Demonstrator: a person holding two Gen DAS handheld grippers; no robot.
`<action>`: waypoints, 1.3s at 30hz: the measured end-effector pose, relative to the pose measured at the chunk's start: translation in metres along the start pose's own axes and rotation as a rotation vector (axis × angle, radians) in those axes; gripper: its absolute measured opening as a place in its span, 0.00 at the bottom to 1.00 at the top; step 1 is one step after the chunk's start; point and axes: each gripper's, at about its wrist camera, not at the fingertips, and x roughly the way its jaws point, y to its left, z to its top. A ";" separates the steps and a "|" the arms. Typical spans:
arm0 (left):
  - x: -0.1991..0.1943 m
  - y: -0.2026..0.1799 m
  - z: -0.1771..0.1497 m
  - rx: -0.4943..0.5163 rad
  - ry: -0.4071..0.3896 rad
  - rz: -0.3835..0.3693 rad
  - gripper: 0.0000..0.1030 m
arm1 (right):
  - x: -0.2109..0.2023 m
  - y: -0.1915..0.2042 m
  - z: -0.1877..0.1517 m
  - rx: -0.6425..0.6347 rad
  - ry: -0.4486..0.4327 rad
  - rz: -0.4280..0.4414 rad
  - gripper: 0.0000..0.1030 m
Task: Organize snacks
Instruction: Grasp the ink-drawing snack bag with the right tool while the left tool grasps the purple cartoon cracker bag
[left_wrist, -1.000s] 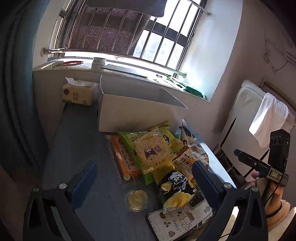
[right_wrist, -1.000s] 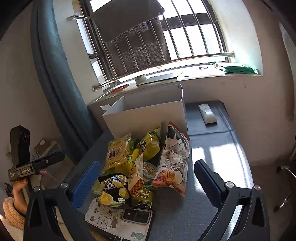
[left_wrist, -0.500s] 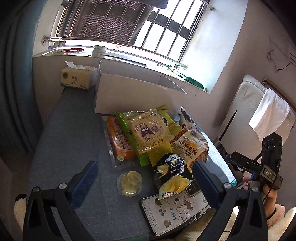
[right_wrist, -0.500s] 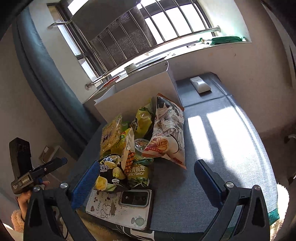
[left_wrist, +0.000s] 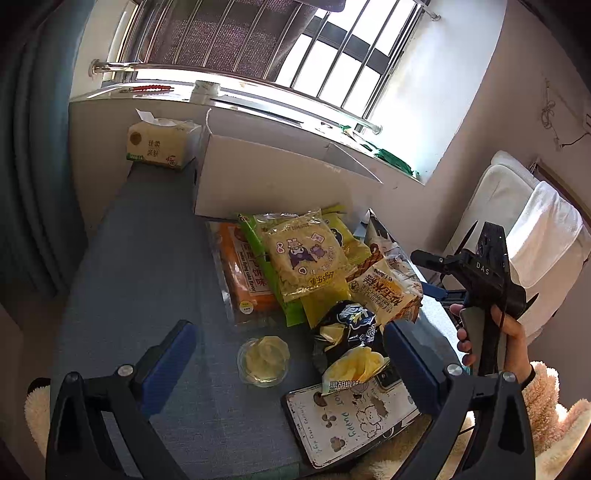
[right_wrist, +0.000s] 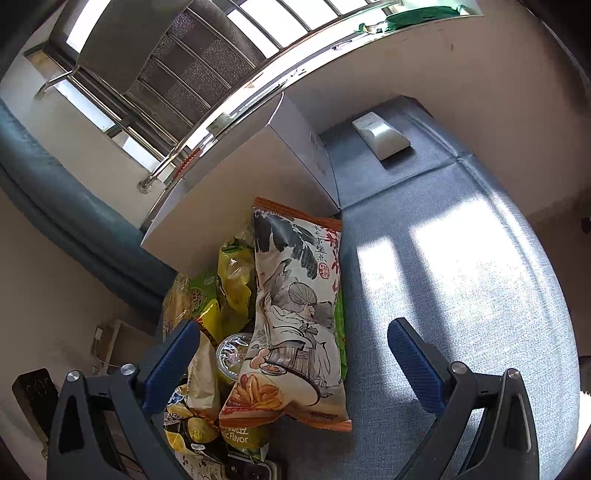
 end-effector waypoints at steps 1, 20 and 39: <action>-0.001 0.002 -0.001 -0.003 -0.002 0.003 1.00 | 0.008 0.000 0.003 0.000 0.029 0.014 1.00; 0.027 0.004 0.017 -0.044 0.049 0.003 1.00 | 0.006 0.045 -0.003 -0.247 0.024 -0.250 0.41; 0.139 -0.021 0.067 -0.114 0.160 0.115 0.73 | -0.064 0.066 -0.057 -0.327 -0.061 -0.259 0.41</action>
